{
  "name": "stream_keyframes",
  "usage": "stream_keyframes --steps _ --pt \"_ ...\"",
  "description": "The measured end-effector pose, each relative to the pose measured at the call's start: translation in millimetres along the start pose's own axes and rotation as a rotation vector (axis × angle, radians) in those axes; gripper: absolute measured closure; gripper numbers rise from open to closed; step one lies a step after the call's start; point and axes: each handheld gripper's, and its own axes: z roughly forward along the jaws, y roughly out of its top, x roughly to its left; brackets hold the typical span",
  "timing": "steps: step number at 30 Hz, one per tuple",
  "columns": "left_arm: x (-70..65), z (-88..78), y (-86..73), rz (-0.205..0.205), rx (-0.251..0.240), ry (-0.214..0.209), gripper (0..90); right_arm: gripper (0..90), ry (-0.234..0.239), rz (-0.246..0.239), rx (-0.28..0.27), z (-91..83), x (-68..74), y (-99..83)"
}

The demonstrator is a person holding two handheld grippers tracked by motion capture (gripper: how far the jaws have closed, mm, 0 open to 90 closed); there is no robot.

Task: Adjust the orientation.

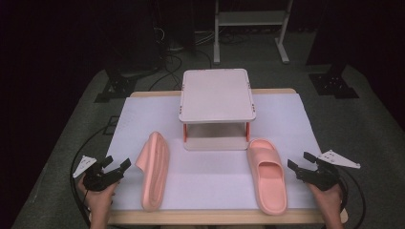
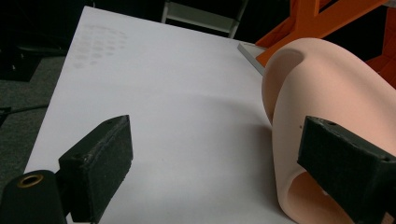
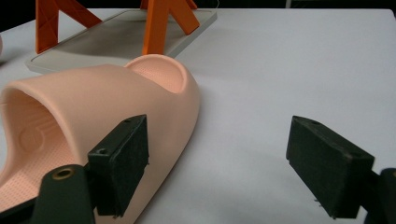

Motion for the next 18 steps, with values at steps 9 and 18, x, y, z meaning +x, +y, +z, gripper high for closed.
stream_keyframes --steps 9,18 --pt "-2.5 0.7 -0.9 0.005 0.005 -0.022 9.9 20.6 0.002 0.007 -0.006 -1.4 -1.5 -0.5" --pt "-9.0 -2.3 -4.4 0.017 0.009 -0.027 9.9 20.6 -0.003 0.000 -0.018 -1.3 3.1 1.8"
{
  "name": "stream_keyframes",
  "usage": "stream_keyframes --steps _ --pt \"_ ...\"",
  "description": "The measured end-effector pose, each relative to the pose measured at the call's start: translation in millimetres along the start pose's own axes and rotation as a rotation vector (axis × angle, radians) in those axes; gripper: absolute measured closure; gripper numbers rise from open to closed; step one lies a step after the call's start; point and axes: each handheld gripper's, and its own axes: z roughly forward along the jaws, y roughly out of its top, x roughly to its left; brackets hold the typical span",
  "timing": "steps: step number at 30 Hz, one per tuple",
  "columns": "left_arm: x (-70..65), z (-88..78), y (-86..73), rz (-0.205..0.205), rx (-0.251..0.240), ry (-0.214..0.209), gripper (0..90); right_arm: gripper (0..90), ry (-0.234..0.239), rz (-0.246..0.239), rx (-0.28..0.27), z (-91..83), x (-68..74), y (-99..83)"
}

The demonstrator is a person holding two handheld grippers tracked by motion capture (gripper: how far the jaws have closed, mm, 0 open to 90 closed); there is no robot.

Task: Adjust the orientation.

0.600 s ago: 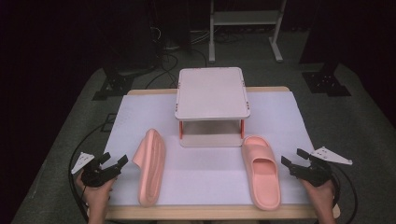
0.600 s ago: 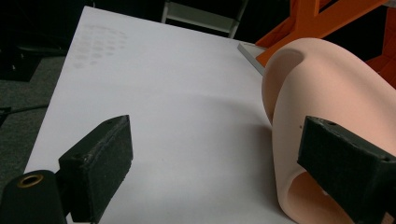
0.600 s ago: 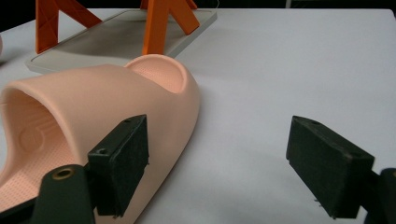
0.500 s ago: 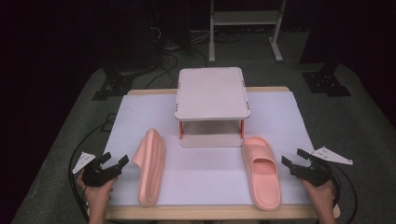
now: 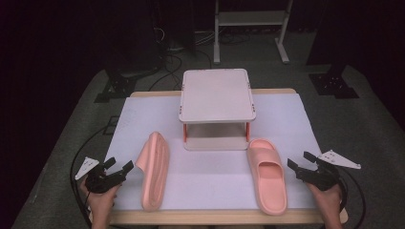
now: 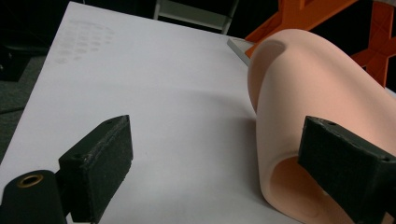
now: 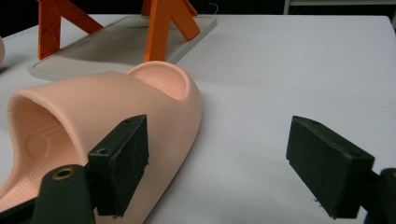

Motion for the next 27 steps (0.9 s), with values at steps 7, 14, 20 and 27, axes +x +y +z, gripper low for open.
stream_keyframes --steps 7,14,20,27 --pt "-5.1 -3.6 -4.4 -0.003 0.013 -0.003 9.9 20.6 -0.002 -0.008 -0.013 -0.4 1.2 1.1" --pt "-5.5 -1.0 -7.7 0.010 0.042 0.007 9.9 20.6 -0.004 -0.004 -0.020 -0.5 1.9 1.9" --pt "-5.6 0.3 -8.9 0.009 0.059 0.006 10.1 20.6 -0.003 -0.008 -0.024 -0.4 3.7 2.3" --pt "-6.0 0.2 -8.9 0.014 0.063 0.008 10.1 20.6 -0.002 -0.010 -0.027 -0.7 3.8 2.3"
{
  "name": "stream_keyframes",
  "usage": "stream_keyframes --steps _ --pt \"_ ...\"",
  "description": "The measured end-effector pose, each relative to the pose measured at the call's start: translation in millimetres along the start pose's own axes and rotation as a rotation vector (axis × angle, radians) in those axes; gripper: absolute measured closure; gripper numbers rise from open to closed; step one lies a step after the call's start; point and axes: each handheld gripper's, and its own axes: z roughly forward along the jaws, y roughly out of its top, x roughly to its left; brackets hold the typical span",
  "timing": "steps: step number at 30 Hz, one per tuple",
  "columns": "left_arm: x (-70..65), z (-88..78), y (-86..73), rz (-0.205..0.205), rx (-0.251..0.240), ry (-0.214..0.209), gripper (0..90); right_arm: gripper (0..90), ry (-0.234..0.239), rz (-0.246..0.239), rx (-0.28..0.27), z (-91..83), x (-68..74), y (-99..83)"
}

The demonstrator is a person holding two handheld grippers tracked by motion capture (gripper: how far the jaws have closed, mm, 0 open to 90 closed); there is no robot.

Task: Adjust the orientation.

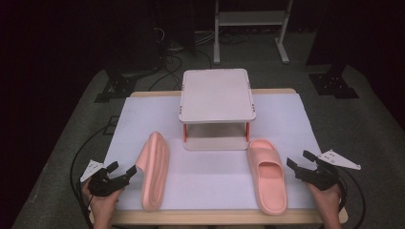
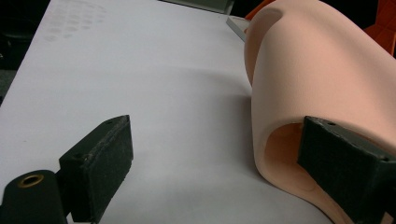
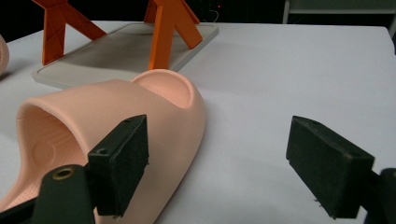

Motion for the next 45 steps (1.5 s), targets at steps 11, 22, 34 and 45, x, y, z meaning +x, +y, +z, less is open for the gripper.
stream_keyframes --steps 11,22,34,45 --pt "0.1 1.0 0.2 0.001 0.024 0.014 10.2 20.6 0.006 -0.005 0.008 1.2 1.6 -0.2" --pt "-3.8 6.4 1.9 0.034 0.038 -0.001 10.3 20.6 0.012 -0.014 0.016 3.5 3.9 -0.2" --pt "-13.5 19.8 4.4 0.050 0.060 -0.044 12.9 20.6 0.019 -0.017 0.022 5.5 5.2 -0.2" --pt "-19.3 24.7 6.9 0.047 0.059 -0.091 22.2 20.6 0.022 -0.025 0.019 6.2 7.0 0.2"
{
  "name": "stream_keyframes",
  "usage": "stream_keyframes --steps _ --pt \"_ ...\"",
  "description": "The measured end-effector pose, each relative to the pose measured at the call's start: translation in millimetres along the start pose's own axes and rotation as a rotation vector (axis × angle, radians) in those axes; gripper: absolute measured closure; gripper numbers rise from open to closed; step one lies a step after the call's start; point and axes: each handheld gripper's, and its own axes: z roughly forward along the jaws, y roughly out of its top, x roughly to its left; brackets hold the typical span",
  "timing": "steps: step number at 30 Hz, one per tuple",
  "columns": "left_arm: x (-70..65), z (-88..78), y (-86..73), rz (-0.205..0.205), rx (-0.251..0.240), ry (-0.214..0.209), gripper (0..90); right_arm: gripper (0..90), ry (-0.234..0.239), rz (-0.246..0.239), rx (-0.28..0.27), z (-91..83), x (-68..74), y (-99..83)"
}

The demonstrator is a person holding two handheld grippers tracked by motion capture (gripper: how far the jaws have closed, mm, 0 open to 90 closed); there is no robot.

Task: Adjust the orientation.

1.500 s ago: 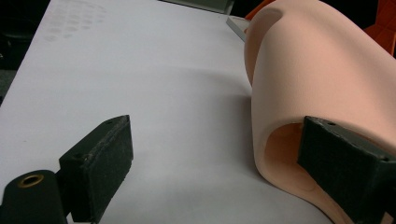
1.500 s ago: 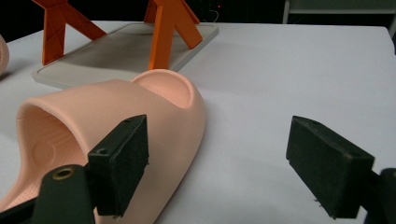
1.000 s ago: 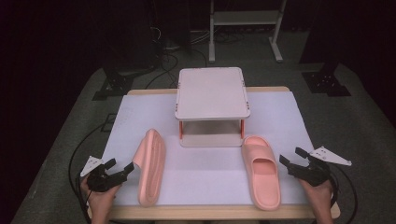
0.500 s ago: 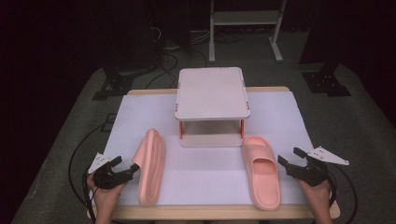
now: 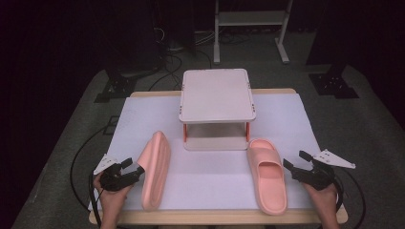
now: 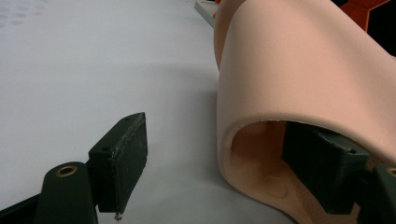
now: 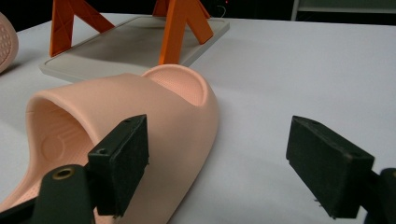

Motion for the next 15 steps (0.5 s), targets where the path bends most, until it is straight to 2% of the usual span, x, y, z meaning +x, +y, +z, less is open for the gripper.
stream_keyframes --steps 6,8,10,15 --pt "-3.7 4.4 2.3 -0.006 0.006 -0.035 27.0 20.6 0.002 -0.005 0.008 1.1 0.3 -0.1" --pt "-7.1 6.0 3.6 0.020 0.015 -0.030 27.2 20.6 0.003 -0.008 0.008 1.2 0.9 0.0" --pt "-9.3 7.3 4.2 0.025 0.019 -0.046 30.2 20.6 0.003 -0.012 0.008 1.2 1.8 0.1" --pt "-12.4 10.5 5.2 0.027 0.019 -0.056 32.3 20.6 0.002 -0.017 0.011 1.7 2.5 0.1"
